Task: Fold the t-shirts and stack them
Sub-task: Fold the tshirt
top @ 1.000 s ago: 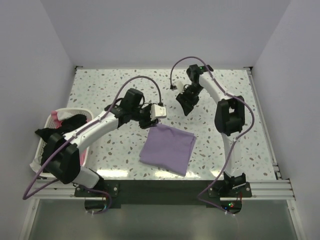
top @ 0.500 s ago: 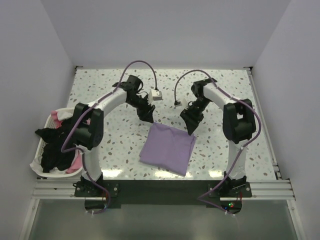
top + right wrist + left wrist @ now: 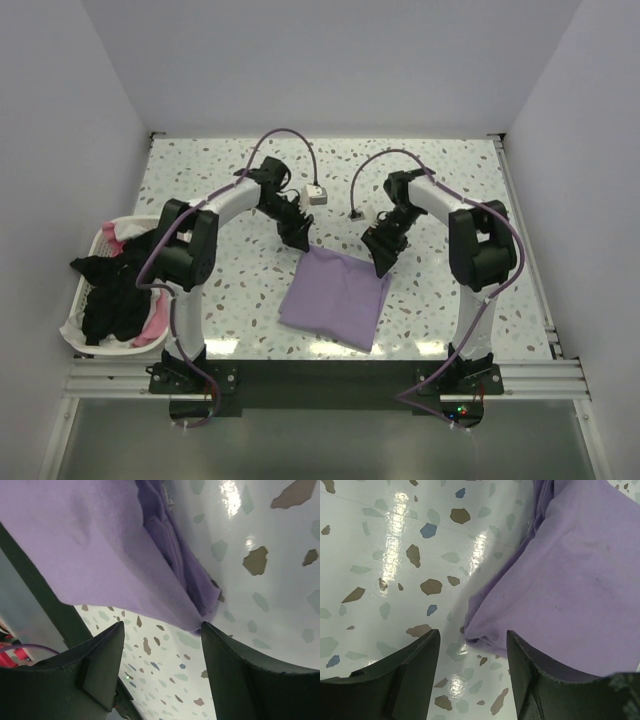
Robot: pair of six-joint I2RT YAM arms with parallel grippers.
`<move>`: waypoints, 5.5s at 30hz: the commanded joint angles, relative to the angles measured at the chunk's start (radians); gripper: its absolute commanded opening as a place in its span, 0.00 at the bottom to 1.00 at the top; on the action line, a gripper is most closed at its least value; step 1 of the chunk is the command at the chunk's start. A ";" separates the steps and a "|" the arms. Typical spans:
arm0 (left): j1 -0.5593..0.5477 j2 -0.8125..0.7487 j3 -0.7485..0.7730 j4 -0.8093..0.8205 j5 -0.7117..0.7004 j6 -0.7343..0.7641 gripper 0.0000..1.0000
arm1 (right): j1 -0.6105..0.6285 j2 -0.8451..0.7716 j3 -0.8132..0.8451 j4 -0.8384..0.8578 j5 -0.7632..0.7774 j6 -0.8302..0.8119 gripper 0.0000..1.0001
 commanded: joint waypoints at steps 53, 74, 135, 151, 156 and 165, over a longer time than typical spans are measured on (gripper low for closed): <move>-0.044 0.016 0.045 0.023 0.014 -0.011 0.24 | 0.047 -0.046 0.011 0.041 0.139 0.020 0.21; -0.010 -0.125 -0.030 0.031 -0.143 0.008 0.00 | 0.042 -0.178 -0.004 -0.025 0.341 0.064 0.00; -0.018 -0.118 -0.019 0.062 -0.109 -0.012 0.00 | 0.044 -0.014 0.275 -0.203 0.173 0.081 0.00; 0.007 -0.025 0.017 0.117 -0.266 -0.040 0.00 | -0.027 0.056 0.191 0.009 0.411 0.102 0.00; 0.010 0.026 0.036 0.157 -0.307 -0.064 0.00 | -0.032 0.135 0.250 0.047 0.415 0.133 0.00; 0.016 0.102 0.097 0.220 -0.364 -0.135 0.00 | -0.033 0.205 0.307 0.147 0.464 0.201 0.00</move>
